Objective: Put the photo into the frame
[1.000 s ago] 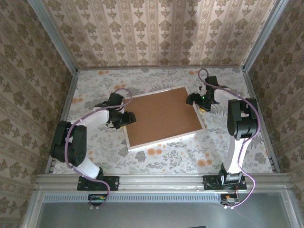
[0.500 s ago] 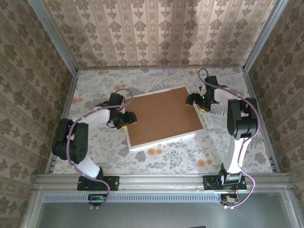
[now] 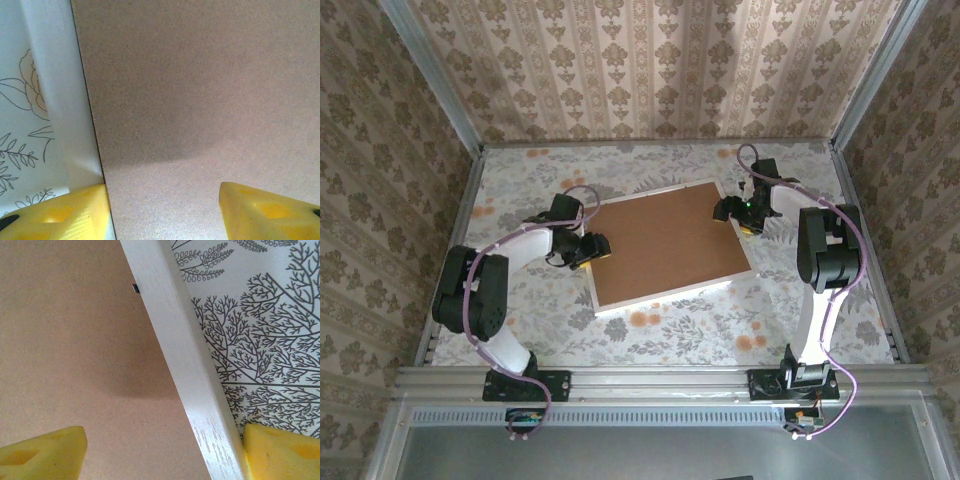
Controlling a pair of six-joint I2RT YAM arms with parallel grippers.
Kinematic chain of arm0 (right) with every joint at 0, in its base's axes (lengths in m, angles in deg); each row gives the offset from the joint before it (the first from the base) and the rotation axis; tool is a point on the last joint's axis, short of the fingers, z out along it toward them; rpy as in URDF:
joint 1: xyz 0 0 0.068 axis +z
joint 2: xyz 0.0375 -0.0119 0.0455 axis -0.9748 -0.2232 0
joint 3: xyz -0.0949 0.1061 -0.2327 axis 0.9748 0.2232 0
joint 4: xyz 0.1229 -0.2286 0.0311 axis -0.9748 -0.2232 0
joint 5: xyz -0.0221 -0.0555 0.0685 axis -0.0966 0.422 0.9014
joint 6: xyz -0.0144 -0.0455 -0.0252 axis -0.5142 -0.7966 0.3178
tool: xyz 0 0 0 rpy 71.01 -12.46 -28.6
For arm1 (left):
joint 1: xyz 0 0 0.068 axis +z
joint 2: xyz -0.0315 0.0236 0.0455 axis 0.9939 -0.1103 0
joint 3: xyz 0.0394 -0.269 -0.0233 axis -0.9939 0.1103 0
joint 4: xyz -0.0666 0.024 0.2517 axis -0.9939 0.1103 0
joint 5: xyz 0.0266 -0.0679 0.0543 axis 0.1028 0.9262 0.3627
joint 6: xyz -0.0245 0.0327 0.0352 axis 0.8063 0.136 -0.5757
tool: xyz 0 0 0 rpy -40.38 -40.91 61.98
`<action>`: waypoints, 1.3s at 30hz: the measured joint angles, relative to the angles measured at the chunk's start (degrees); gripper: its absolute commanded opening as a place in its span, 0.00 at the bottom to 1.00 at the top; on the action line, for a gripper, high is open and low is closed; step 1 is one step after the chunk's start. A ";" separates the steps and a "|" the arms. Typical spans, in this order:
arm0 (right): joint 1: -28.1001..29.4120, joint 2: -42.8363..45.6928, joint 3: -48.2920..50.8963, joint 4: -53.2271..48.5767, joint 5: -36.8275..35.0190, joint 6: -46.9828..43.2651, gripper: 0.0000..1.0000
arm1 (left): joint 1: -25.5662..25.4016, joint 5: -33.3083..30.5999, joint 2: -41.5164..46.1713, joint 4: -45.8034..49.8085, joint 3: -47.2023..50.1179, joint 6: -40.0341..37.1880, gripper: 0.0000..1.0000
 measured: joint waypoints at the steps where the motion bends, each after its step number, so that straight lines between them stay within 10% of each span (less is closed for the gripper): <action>1: 0.00 0.00 0.00 0.00 0.02 0.00 0.82 | -0.02 0.00 -0.13 0.17 -0.20 0.00 0.61; 39: 1.53 4.92 9.68 13.14 -3.89 9.86 0.76 | -7.34 -13.03 -1.05 2.78 -2.36 5.09 0.58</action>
